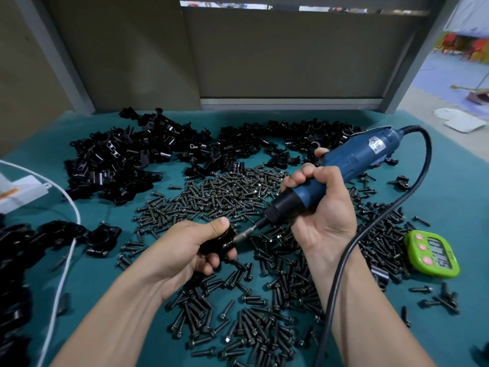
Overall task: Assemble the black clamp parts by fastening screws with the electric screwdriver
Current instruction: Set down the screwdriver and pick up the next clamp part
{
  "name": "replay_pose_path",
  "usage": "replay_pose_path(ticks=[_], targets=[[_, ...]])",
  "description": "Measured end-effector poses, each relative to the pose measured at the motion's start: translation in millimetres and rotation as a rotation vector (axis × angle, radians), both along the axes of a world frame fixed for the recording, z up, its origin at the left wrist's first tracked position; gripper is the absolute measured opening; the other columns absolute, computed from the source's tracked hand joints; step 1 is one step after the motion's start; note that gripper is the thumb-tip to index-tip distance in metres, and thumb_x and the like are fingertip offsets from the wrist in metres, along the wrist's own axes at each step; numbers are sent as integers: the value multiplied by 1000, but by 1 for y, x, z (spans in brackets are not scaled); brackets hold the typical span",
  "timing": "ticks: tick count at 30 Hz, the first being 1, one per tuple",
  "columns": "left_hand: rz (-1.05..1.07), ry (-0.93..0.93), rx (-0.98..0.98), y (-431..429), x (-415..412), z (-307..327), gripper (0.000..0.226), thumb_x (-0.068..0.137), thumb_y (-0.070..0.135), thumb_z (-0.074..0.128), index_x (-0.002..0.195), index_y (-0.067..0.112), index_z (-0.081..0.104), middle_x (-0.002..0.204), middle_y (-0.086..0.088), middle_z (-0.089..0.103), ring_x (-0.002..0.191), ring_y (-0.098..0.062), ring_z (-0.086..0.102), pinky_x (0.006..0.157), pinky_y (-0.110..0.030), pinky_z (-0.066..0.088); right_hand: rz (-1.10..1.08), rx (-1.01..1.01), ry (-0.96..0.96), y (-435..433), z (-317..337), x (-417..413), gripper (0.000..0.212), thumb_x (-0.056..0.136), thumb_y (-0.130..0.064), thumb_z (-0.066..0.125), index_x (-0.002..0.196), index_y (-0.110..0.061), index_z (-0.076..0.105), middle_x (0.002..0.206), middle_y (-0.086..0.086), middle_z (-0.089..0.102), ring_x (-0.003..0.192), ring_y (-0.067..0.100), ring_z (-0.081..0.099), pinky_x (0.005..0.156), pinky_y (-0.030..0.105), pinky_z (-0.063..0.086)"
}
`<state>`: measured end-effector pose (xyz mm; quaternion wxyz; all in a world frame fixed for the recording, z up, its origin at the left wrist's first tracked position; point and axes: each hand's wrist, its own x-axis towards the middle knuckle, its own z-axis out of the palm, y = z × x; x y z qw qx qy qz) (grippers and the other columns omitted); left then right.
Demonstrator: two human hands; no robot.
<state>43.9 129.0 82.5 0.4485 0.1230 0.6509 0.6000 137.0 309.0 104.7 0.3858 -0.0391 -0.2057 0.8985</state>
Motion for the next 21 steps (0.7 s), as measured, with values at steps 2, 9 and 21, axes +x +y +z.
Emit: replay_pose_path(ticks=[2,9,21], targets=[[-18,2,-6,-1,-1,1,50,75,39,70,97,-6,70,79,-22,73,46,-12,54,37,-19,43,28,7,18,1,-2,1,43,73,5,58,112,-13,55,72,2,52,60,15,51,67,28,48],[-68,81,-24,-3,-5,3,36,95,32,65,97,-2,73,85,-19,77,50,-9,53,40,-18,40,89,-101,3,8,-8,7,35,72,-2,54,104,-9,64,71,1,51,59,15,50,67,27,47],[66,261,-129,-3,-17,0,42,99,40,65,68,16,82,65,-17,69,39,-13,40,37,-17,29,-59,-202,-60,-6,-8,1,21,65,-7,55,85,-9,58,70,2,51,56,18,48,61,26,48]])
